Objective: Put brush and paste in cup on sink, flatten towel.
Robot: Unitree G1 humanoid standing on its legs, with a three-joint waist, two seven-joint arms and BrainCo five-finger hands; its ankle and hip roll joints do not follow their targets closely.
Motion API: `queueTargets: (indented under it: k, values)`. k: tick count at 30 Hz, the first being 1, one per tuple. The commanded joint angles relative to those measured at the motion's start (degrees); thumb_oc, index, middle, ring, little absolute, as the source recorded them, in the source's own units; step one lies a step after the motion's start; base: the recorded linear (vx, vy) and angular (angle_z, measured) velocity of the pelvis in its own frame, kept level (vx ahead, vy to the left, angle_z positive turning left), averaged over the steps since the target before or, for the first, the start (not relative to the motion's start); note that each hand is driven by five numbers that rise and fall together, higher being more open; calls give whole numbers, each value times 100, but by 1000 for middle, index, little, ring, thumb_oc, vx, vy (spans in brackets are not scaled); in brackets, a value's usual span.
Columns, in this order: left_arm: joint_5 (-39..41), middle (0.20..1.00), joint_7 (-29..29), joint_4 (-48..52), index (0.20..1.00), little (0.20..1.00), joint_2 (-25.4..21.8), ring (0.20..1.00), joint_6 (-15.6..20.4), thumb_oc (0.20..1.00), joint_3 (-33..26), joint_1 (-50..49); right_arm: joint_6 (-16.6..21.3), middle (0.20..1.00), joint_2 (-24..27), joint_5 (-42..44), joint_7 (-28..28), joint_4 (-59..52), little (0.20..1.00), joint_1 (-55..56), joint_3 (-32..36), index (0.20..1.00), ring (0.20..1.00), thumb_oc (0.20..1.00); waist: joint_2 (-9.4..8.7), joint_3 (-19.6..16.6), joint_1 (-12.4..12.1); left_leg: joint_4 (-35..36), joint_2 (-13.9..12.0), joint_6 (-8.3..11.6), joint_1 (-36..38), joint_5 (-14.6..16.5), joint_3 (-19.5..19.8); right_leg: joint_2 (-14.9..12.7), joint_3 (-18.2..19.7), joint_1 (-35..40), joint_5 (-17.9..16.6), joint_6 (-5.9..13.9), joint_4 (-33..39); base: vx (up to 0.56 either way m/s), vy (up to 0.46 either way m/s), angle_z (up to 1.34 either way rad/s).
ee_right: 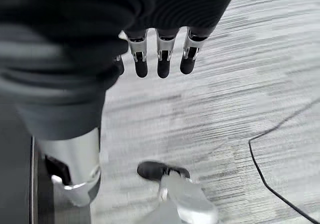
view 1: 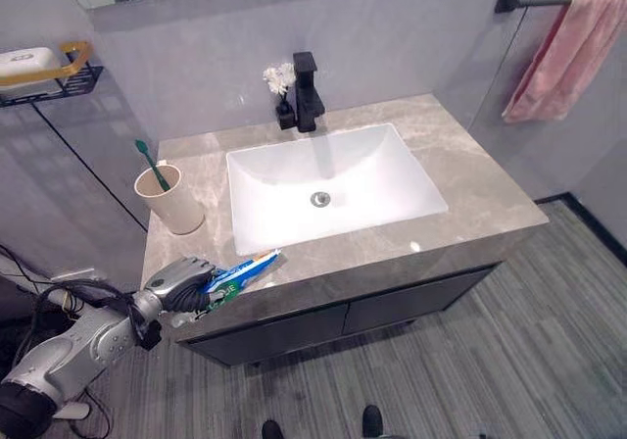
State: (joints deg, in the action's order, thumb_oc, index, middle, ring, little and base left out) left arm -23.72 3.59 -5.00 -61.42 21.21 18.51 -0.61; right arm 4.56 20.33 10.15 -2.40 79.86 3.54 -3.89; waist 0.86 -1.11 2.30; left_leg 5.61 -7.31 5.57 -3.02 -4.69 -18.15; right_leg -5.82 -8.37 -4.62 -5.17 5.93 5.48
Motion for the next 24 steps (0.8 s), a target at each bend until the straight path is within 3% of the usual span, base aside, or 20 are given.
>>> queueTargets:
  k: [1,12,20,24]
  values:
    - [-68,200,230,107,200,200,-14,200,-108,200,-638,50,-77,1000,-68,453,-6,202,1000,-4,143,1000,1000,1000,-272,-9,-46,-61,-321,307,173,58,186,-702,-177,18,-380,704,-48,-8,3,6]
    - [-218,200,647,643,200,200,-37,200,-246,200,-1591,335,-146,1000,328,1635,60,544,1000,18,1117,1000,1000,1000,-459,-216,-15,-61,-320,306,307,111,202,-697,-206,174,-373,710,-48,0,0,0]
    - [-313,200,960,1165,200,200,-141,200,-250,200,-1832,1022,-72,1000,1092,2677,-134,655,1000,-77,2074,1000,1000,1000,-551,-353,101,-61,-300,298,402,176,182,-718,-214,259,-395,736,-48,0,0,0]
    - [-510,200,1376,1274,200,200,-131,200,-218,200,-1879,1354,657,1000,1570,3605,-801,-668,1000,-303,2874,1000,1000,1000,-532,-420,237,-61,-294,291,468,242,140,-718,-175,293,-386,760,-48,-2,6,-1]
